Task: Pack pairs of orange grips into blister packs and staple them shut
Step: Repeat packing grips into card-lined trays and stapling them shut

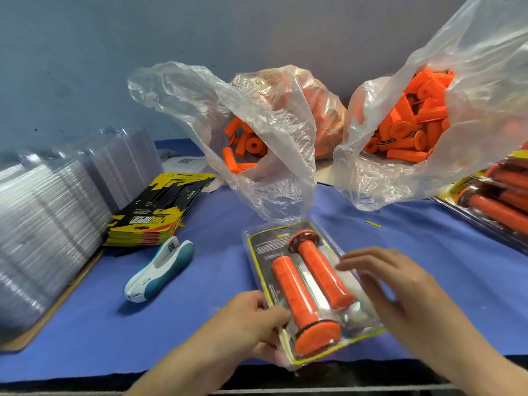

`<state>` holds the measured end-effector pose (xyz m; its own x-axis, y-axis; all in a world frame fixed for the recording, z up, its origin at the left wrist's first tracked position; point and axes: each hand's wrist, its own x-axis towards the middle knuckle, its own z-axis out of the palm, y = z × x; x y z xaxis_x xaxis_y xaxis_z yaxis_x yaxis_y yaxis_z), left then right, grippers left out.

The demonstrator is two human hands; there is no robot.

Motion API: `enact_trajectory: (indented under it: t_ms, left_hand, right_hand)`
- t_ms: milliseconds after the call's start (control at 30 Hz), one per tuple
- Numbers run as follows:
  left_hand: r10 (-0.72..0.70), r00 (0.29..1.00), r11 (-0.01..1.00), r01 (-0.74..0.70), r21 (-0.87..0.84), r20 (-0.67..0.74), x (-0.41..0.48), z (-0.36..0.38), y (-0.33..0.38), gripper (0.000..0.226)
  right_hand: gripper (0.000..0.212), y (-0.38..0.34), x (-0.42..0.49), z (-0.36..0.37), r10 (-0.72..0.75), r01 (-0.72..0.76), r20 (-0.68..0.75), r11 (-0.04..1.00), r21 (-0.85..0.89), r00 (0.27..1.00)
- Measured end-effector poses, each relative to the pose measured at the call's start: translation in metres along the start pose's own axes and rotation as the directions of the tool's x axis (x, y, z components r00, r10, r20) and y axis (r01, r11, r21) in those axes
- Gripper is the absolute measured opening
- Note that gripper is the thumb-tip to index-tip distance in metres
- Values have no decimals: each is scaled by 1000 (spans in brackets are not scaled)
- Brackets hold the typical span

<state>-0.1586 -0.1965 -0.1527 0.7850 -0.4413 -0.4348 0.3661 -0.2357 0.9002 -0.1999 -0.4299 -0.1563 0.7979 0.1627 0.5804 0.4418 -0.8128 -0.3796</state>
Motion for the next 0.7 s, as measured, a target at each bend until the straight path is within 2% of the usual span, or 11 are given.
enact_trajectory:
  t_ms: [33,67,133,167,233,300,400,533,700]
  left_hand:
    - [10,1000,999,-9,-34,7,1,4,0,9]
    - [15,1000,997,-15,-77,2,3,7,-1,11]
    - [9,999,990,-15,-140,-43,5,10,-1,15]
    - [1,998,987,-12,-162,-63,7,10,-1,17]
    - [-15,997,983,1,-182,-72,8,7,-1,18]
    - [-20,997,987,7,-160,-78,11,3,-1,21]
    - [-17,987,991,-5,-134,-160,21,-4,2,22]
    - [28,936,995,-61,-85,-352,45,-23,10,22]
    - [54,878,997,-75,-25,-476,73,-48,19,24]
  right_hand:
    - [18,-12,-6,4,-85,85,-13,996,17,996]
    - [18,-22,-11,10,-160,160,1,987,-7,987]
    - [38,-32,-21,25,-271,287,117,944,-160,955]
    - [42,-33,-23,31,-290,318,148,918,-237,946]
    - [29,-32,-22,35,-315,335,114,893,-301,942]
    - [11,-30,-16,36,-375,368,35,883,-290,926]
    - [17,-26,-11,39,-401,386,-9,887,-251,916]
    - [9,-18,-10,40,-388,381,18,894,-235,922]
    - [10,-15,-9,42,-393,384,7,894,-233,919]
